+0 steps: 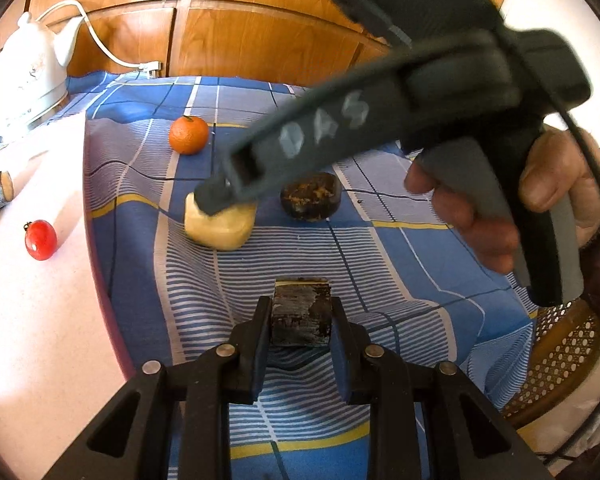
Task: Organize fruits
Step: 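Grasp the pale yellow cut chunk with the right tool while the left carries the dark chunk, then lower the dark chunk into the tray and open the left tool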
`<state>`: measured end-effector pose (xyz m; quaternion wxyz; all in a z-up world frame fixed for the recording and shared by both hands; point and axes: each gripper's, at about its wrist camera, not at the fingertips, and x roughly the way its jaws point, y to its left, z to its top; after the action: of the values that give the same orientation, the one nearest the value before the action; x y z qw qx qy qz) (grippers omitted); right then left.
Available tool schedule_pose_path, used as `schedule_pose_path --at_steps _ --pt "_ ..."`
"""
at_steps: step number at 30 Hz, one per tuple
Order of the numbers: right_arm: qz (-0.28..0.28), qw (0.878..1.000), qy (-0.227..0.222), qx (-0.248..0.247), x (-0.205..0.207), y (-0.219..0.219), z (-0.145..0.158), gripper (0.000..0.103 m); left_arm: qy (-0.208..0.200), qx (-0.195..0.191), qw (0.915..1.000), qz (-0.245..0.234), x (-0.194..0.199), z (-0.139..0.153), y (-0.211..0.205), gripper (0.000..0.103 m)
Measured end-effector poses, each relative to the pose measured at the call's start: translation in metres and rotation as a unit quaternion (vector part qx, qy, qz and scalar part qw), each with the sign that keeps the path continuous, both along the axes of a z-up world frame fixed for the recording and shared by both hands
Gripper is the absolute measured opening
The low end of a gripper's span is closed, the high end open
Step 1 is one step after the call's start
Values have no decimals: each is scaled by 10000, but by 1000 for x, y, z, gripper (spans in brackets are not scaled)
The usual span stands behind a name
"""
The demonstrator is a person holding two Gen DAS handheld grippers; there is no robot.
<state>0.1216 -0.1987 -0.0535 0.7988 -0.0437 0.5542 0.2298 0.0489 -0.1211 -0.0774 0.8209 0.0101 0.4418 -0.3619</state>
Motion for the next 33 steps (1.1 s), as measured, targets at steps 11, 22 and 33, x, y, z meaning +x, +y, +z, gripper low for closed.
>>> schedule_pose_path --at_steps 11,22,33 --pt "851 9926 -116 -857 -10 38 -14 41 -145 -71 9999 -16 -16 26 35 27" --pt "607 9902 -404 -1188 -23 36 -19 32 -294 -468 9928 1067 -2 65 121 27" --pt "482 9869 -627 -1408 -28 45 -19 32 -72 -183 9752 2206 77 53 149 27"
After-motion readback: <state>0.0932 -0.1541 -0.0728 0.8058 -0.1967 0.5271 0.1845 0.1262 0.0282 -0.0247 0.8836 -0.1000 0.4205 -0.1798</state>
